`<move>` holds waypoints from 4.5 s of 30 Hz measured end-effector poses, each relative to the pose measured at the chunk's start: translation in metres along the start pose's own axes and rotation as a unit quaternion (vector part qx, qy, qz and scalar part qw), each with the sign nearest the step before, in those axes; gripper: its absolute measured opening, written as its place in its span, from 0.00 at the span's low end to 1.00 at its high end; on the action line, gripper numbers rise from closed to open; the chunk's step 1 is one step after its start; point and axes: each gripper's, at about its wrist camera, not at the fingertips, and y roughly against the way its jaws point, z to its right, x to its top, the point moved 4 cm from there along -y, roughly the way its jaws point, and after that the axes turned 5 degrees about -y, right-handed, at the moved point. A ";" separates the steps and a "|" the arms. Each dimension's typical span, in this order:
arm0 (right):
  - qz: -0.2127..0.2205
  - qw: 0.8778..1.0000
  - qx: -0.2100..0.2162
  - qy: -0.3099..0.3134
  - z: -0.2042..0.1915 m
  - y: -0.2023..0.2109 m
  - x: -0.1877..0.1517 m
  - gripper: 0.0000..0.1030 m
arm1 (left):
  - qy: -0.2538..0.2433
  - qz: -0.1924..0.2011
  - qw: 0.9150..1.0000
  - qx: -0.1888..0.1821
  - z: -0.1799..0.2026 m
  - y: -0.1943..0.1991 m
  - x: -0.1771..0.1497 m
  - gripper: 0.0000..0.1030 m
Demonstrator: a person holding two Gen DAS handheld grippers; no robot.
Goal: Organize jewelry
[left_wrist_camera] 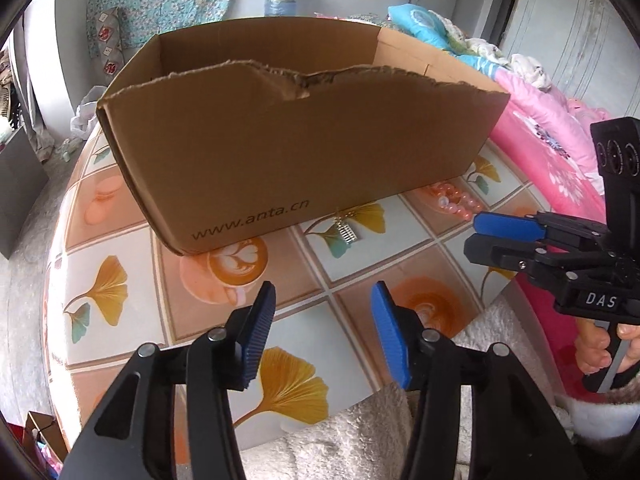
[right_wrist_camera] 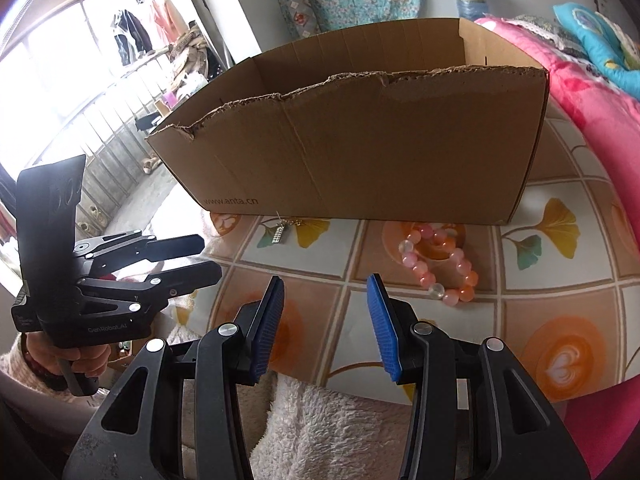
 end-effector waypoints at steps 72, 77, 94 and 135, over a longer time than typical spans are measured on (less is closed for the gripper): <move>0.033 0.999 -0.007 -0.001 0.014 0.028 0.005 0.14 | -0.059 0.060 0.995 0.049 0.036 -0.047 0.033 0.04; 0.035 0.999 -0.008 -0.003 0.010 0.019 0.002 0.14 | -0.073 0.056 0.995 0.038 0.039 -0.042 0.027 0.04; 0.045 0.998 -0.032 0.004 0.017 0.026 0.002 0.19 | -0.057 0.037 0.997 0.021 0.038 -0.028 0.011 0.04; 0.009 0.994 -0.106 0.029 0.040 0.001 0.016 0.08 | -0.034 0.008 0.999 0.010 0.030 -0.029 0.022 0.04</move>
